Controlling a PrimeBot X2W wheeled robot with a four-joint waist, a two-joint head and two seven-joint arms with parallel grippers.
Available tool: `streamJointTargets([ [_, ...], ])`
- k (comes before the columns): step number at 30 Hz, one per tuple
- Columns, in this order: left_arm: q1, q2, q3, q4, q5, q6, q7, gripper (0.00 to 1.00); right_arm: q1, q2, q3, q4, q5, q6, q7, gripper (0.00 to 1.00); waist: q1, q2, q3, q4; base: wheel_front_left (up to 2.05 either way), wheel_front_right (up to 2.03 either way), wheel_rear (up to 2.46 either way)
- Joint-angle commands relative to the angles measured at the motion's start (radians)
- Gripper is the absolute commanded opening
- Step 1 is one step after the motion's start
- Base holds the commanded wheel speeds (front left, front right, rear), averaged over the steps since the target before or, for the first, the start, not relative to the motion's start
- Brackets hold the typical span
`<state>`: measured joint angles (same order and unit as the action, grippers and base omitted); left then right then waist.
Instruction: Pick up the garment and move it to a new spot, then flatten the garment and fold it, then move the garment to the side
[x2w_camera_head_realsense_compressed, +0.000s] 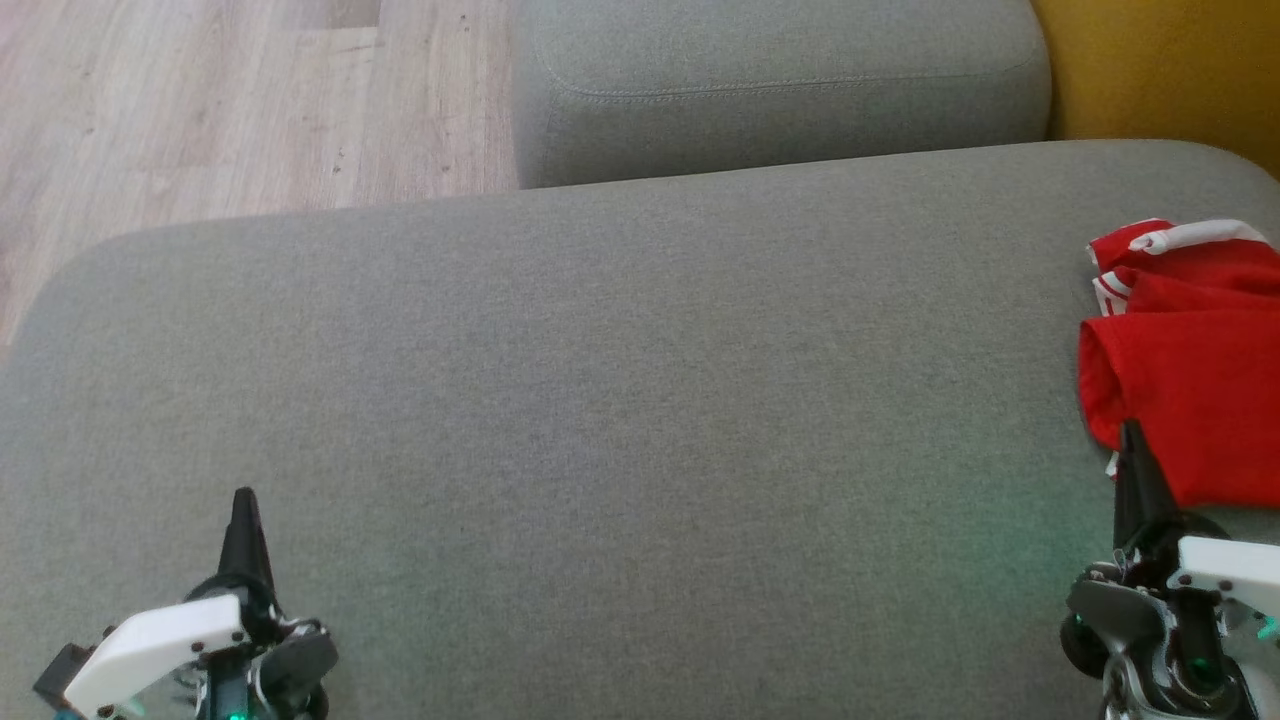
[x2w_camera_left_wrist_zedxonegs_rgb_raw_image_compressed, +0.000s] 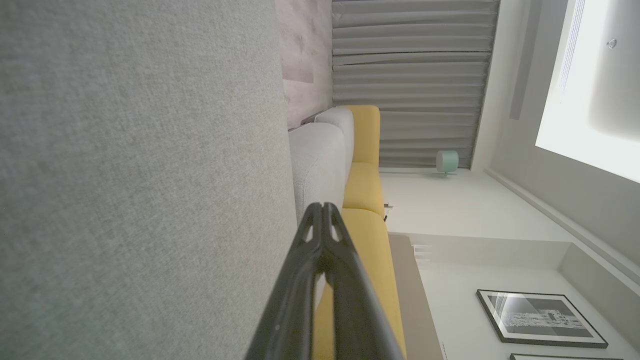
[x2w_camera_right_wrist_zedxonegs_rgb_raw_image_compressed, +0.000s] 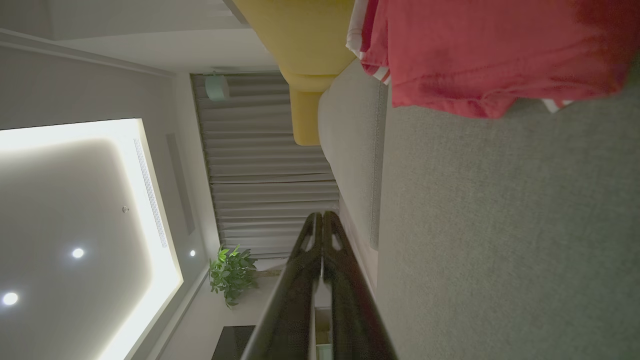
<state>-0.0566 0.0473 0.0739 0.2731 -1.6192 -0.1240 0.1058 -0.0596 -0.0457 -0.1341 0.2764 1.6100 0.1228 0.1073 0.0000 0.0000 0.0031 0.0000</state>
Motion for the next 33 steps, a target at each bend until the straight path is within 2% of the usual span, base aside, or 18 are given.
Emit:
streamJointTargets([
  [1, -0.051, 0.004, 0.040, -0.028, 0.011, -0.007, 0.008, 0.00, -0.048, -0.005, 0.019, -0.032, -0.002, 0.008, 0.007, 0.00, 0.0000, 0.0000, 0.000, 0.000, 0.00, 0.00, 0.00],
  [33, -0.051, 0.003, 0.040, -0.028, 0.011, -0.007, 0.008, 0.00, -0.048, -0.005, 0.019, -0.032, -0.002, 0.008, 0.007, 0.00, 0.0000, 0.0000, 0.000, 0.000, 0.00, 0.00, 0.00],
])
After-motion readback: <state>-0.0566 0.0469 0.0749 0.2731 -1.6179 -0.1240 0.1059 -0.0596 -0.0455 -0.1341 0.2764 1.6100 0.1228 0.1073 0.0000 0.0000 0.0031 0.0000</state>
